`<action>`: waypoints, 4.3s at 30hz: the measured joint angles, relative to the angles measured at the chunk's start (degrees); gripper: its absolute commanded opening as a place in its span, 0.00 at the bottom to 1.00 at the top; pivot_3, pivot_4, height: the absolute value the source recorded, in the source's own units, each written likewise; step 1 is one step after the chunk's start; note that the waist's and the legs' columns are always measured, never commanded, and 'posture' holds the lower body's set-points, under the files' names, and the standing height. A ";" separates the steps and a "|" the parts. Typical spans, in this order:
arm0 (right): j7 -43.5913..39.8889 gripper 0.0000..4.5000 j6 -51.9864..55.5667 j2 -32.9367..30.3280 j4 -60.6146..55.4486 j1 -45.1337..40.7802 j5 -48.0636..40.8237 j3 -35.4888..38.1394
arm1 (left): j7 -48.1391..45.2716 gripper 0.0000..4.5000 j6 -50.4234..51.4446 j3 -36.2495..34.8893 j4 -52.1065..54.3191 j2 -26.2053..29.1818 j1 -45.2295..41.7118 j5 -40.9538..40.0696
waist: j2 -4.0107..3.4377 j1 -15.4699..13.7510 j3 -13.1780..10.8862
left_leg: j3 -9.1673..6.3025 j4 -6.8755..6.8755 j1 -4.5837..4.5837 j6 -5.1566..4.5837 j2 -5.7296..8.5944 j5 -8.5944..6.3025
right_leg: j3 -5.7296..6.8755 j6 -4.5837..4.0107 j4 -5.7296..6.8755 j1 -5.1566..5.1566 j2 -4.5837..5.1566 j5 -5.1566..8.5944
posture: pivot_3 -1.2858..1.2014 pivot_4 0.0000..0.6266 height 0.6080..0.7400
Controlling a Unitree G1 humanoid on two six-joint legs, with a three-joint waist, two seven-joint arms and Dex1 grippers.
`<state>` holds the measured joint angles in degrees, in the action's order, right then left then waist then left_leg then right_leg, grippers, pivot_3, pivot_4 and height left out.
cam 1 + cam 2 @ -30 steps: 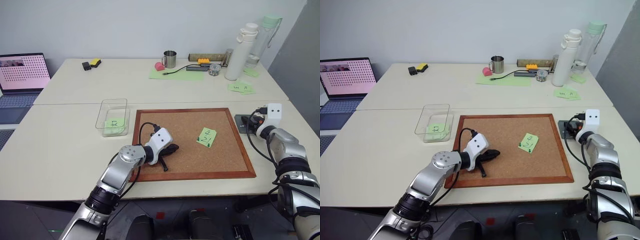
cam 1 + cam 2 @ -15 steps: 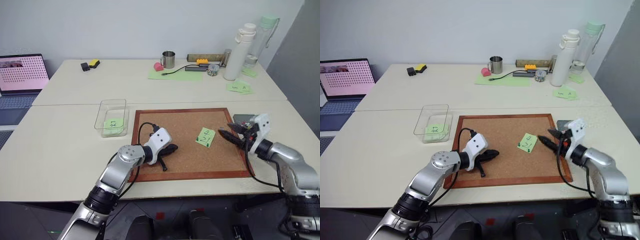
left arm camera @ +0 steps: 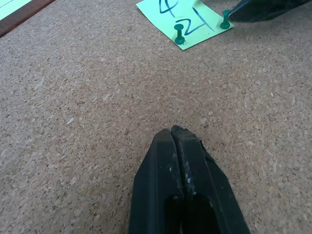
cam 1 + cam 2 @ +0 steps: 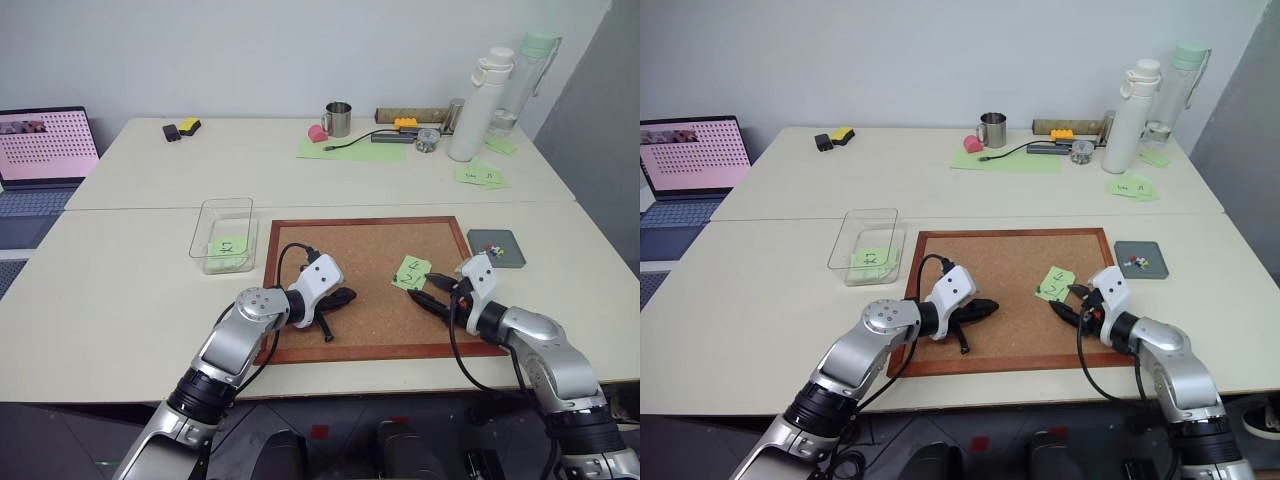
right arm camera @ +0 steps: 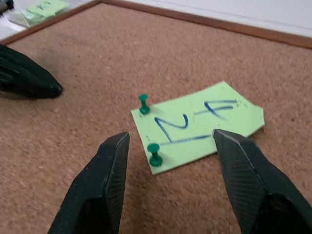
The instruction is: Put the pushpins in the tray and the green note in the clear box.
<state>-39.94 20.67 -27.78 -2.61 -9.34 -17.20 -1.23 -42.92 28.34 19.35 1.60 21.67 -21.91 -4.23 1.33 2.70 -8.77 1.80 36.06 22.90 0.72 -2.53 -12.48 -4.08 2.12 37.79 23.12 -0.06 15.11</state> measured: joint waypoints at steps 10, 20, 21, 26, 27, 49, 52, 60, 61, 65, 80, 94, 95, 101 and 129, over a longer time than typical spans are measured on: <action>-0.56 0.11 -0.85 1.35 0.84 -0.18 0.26 -0.35 | 0.12 0.00 0.00 -0.01 0.02 0.00 0.10 0.01 | 0.01 0.00 0.00 | 0.00 0.00 0.00 0.00 0.00 0.00 | 0.00 0.01 0.01 0.00 0.00 -0.01 | 0.52 0.24 1.00; -1.26 0.01 -0.26 1.72 0.75 -0.26 -0.60 0.09 | 0.53 0.00 0.00 -0.03 0.13 -0.01 0.29 0.00 | 0.07 0.02 0.04 | 0.00 0.00 -0.02 0.00 -0.01 0.00 | -0.01 0.01 0.03 0.00 -0.01 -0.01 | 0.52 0.24 1.00; -1.20 0.01 0.31 1.87 0.69 -0.26 -1.25 0.39 | 0.53 0.00 0.00 -0.03 0.15 -0.01 0.30 0.00 | 0.07 0.02 0.04 | 0.00 0.00 -0.02 0.00 -0.01 0.00 | -0.01 0.01 0.04 0.00 -0.01 -0.01 | 0.52 0.24 1.00; 0.33 0.01 3.48 3.50 -4.61 -0.95 -6.17 4.06 | 0.62 0.00 0.00 -0.02 0.18 -0.01 0.35 0.00 | 0.06 0.04 0.04 | -0.02 0.00 -0.01 0.00 -0.02 0.00 | -0.01 0.15 0.06 0.01 -0.01 -0.09 | 0.52 0.24 1.00; 0.89 0.01 3.94 3.64 -6.29 -1.62 -7.11 4.82 | 0.69 0.00 0.00 0.02 0.17 -0.04 0.35 0.00 | 0.08 0.02 0.05 | -0.03 0.00 -0.01 0.00 -0.02 0.00 | 0.00 0.16 0.06 0.01 -0.01 -0.09 | 0.52 0.24 1.00; 15.35 0.11 -3.74 -2.63 29.84 -19.47 2.55 14.66 | 0.64 0.00 -0.02 0.33 0.11 -0.04 0.19 0.00 | 0.24 -0.04 0.18 | 0.13 -0.03 -0.02 0.00 0.02 0.00 | -0.03 0.03 0.04 0.00 0.00 -0.02 | 0.52 0.24 1.00; 13.90 0.22 -5.14 -2.64 35.13 -22.96 2.45 14.68 | 0.66 0.00 -0.02 0.25 0.21 -0.03 0.32 -0.01 | 0.25 0.09 0.17 | 0.11 -0.03 -0.01 0.00 0.02 0.00 | -0.03 0.09 0.03 -0.01 0.00 -0.06 | 0.52 0.24 1.00; 11.64 0.55 -9.12 -3.22 44.62 -26.78 2.58 14.87 | 1.33 0.00 0.26 -0.21 2.34 0.44 2.04 -0.01 | 0.25 0.42 0.18 | 0.10 -0.10 -0.01 -0.01 -0.03 0.00 | -0.02 0.07 0.03 0.00 -0.03 -0.04 | 0.52 0.24 1.00; 11.50 0.58 -9.36 -3.23 45.25 -26.88 2.56 15.06 | 1.45 0.00 0.30 -0.31 2.50 0.45 2.22 -0.01 | 0.24 0.51 0.18 | 0.09 -0.10 -0.01 0.00 -0.04 0.00 | -0.02 0.07 0.03 0.00 -0.03 -0.04 | 0.52 0.24 1.00; 10.63 0.58 -10.87 -3.27 45.53 -27.01 2.50 15.23 | 1.98 0.00 0.48 -0.44 2.95 0.45 2.62 -0.01 | 0.25 0.64 0.17 | 0.08 -0.10 -0.03 0.00 -0.04 0.00 | -0.03 0.07 0.04 0.00 -0.04 -0.04 | 0.52 0.24 1.00; -1.82 0.58 -0.46 2.45 -1.36 -5.85 -4.26 1.70 | 2.22 0.00 1.28 -0.76 3.53 0.71 2.96 -0.09 | 0.23 0.62 0.19 | -0.08 -0.12 -0.09 0.00 -0.19 -0.01 | 0.00 -0.05 0.17 0.04 -0.22 0.03 | 0.52 0.24 1.00; 1.18 0.58 -1.95 7.80 8.39 -8.61 2.62 -4.66 | 1.99 0.00 1.28 -0.63 3.51 0.89 2.82 -0.09 | 0.27 0.54 0.20 | -0.07 -0.13 -0.08 0.00 -0.18 -0.01 | 0.05 -0.09 0.17 0.05 -0.23 0.06 | 0.52 0.24 1.00; 1.16 0.54 -2.31 8.02 9.14 -9.13 2.67 -4.73 | 2.06 0.00 1.28 -0.63 3.51 0.90 2.81 -0.10 | 0.27 0.55 0.20 | -0.08 -0.14 -0.08 0.00 -0.18 -0.01 | 0.05 -0.09 0.18 0.05 -0.23 0.05 | 0.52 0.24 1.00; 0.67 0.29 -4.28 9.71 12.72 -10.74 2.79 -4.82 | 2.35 0.00 1.57 -0.79 3.85 1.01 3.19 -0.10 | 0.47 0.62 0.33 | -0.08 -0.13 -0.10 0.00 -0.20 -0.01 | 0.04 -0.09 0.18 0.05 -0.23 0.05 | 0.52 0.24 1.00; -4.28 0.00 -16.39 -4.74 -0.97 -12.68 13.80 -6.90 | 0.83 0.20 7.96 -6.37 5.34 -0.57 2.99 -8.34 | 0.55 0.51 0.02 | -0.05 -0.15 0.02 0.01 -0.21 -0.02 | 0.10 -0.12 0.18 0.15 -0.28 0.07 | 0.52 0.24 1.00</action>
<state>-44.22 4.28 -32.52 -3.58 -22.02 -3.40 -8.13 -42.09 36.31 12.98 6.94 21.10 -18.92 -12.57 1.88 3.21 -8.75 1.75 35.91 22.92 0.72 -2.73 -12.49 -3.98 2.00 37.96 23.27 -0.34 15.18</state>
